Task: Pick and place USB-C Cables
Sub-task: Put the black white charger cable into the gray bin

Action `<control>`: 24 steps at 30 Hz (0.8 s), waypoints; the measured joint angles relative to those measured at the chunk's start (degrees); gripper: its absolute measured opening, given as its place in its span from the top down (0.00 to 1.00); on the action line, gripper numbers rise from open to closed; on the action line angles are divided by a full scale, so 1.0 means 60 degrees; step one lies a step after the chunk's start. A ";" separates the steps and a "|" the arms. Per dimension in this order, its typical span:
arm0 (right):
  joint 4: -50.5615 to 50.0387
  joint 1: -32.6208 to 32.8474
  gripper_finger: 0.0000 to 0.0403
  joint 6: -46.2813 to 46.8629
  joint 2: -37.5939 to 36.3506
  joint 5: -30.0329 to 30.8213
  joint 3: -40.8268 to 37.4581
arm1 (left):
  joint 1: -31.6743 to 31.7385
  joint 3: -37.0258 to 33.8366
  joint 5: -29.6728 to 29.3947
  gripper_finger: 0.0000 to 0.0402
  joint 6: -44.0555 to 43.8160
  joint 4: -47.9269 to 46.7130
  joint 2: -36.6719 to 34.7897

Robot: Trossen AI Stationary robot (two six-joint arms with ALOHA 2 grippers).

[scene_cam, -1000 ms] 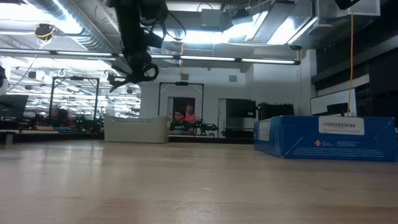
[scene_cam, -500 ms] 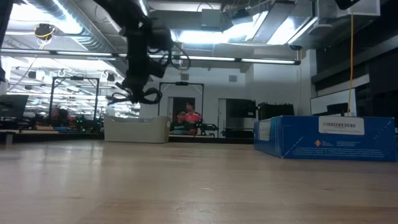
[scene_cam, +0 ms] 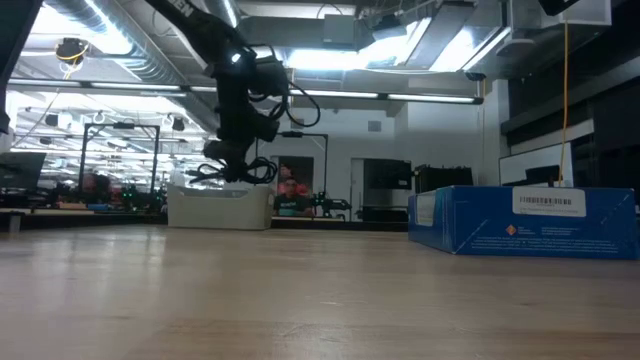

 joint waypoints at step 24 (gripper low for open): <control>0.0000 0.0000 0.62 0.0000 0.0000 0.0004 0.0000 | -0.0104 0.0000 -0.0028 0.85 0.0565 0.0004 0.0000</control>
